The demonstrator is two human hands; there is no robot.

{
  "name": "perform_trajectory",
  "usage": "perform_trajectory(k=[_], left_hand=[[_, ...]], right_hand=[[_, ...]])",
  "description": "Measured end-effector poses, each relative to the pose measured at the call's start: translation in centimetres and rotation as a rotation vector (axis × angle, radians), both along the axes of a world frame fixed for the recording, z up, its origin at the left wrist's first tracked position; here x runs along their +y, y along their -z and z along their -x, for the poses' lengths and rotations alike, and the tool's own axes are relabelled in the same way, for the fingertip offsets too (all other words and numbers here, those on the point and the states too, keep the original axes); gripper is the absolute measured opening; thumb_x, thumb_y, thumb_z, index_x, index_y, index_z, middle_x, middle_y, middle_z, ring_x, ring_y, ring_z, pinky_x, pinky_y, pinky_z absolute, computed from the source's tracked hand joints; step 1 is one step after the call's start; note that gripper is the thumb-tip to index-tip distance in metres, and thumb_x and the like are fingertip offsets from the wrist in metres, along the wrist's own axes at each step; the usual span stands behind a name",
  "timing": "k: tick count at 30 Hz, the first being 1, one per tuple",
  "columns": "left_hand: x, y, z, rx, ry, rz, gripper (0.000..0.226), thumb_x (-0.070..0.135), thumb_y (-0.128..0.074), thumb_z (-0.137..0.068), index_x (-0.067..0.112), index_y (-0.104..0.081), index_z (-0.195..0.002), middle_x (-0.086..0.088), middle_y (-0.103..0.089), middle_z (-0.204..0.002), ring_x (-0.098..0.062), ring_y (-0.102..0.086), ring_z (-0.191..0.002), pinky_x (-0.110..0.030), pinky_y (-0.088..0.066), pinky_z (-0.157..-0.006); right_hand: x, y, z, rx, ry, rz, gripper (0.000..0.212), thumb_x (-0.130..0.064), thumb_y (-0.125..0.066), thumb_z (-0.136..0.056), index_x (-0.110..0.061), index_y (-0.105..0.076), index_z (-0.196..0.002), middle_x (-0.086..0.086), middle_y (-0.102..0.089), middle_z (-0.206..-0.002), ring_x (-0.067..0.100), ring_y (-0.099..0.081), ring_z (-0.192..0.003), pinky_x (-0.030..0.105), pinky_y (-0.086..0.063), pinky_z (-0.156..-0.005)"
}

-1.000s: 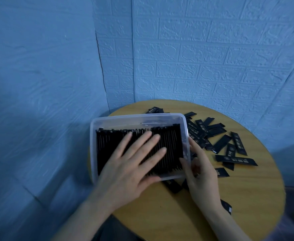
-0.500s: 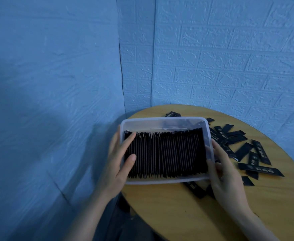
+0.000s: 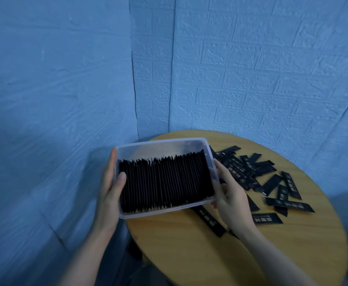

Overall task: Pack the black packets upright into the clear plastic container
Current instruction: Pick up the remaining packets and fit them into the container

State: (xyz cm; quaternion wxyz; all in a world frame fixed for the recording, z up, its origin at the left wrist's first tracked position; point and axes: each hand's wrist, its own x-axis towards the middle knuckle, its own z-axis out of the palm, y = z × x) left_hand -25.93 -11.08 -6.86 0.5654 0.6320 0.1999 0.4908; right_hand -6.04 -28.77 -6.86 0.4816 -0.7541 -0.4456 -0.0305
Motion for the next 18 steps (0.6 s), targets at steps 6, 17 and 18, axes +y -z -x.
perform_trajectory(k=[6,17,18], left_hand=[[0.3,-0.4,-1.0,-0.067,0.008,0.118,0.054,0.020,-0.055,-0.094,0.053,-0.040,-0.135,0.032,-0.038,-0.145,0.011,-0.033,-0.135,-0.022,-0.025,-0.113],[3.1,-0.6,-0.3,-0.206,-0.294,0.107,0.053,0.002,-0.052,-0.097,0.027,-0.045,-0.143,0.015,-0.044,-0.147,0.004,-0.041,-0.133,-0.029,-0.029,-0.116],[3.4,-0.6,-0.1,-0.205,-0.313,0.097,0.052,0.002,-0.052,-0.098,0.028,-0.045,-0.143,0.015,-0.044,-0.147,0.003,-0.040,-0.135,-0.031,-0.029,-0.117]], right_hand=[[0.4,-0.4,-0.3,0.056,-0.003,0.024,0.055,-0.021,-0.044,-0.101,-0.062,-0.031,-0.135,-0.018,-0.063,-0.121,0.013,-0.063,-0.073,0.049,-0.054,-0.065],[-5.6,-1.1,2.5,-0.428,-0.360,0.731,0.060,-0.072,-0.005,-0.089,-0.055,0.015,-0.143,-0.036,0.023,-0.150,-0.009,0.026,-0.138,0.021,0.016,-0.113],[-6.0,-0.8,2.4,-0.470,-0.417,0.819,0.059,-0.072,-0.006,-0.090,-0.057,0.015,-0.142,-0.033,0.030,-0.149,-0.006,0.032,-0.137,0.023,0.023,-0.111]])
